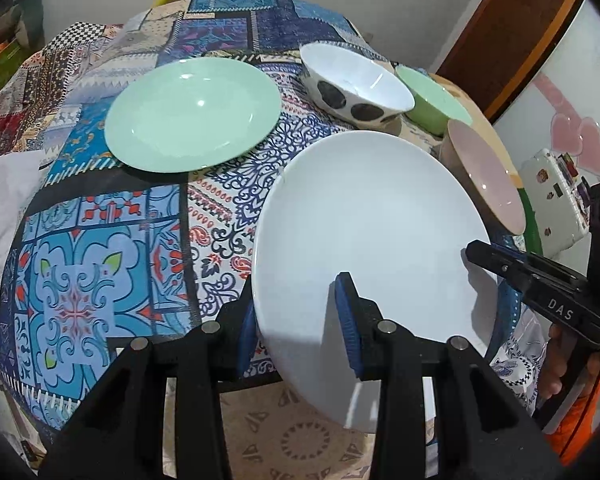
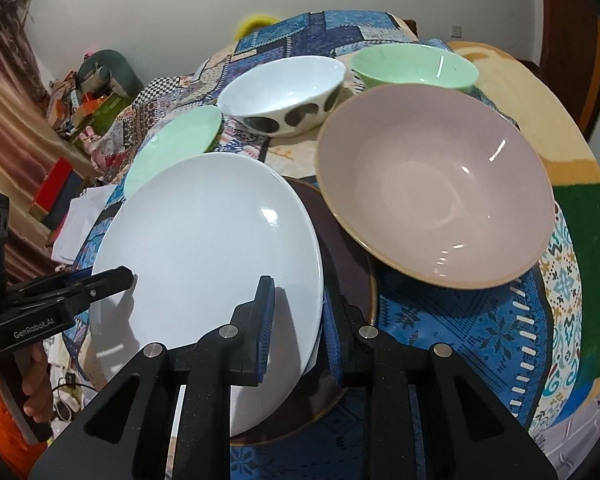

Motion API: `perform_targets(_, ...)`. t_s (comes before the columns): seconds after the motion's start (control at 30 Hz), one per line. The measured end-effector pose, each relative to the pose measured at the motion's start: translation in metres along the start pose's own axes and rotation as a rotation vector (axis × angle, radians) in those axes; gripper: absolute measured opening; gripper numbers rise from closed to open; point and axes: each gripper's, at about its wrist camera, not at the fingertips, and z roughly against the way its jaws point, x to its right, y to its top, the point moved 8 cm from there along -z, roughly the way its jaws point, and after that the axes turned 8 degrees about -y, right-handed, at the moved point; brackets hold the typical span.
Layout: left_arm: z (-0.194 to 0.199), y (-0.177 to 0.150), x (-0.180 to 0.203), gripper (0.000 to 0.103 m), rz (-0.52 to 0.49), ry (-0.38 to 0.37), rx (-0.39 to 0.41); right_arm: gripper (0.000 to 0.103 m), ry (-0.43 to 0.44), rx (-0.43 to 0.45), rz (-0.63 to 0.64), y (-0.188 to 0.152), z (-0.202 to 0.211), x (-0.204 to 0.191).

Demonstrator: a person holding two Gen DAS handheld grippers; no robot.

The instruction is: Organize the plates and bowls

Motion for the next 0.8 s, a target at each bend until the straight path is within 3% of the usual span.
perform_targets(0.8,-0.031,0.005,0.006,0.039,-0.002,0.015,-0.051,0.023,-0.022,-0.008,0.02,-0.002,0.006,0.013)
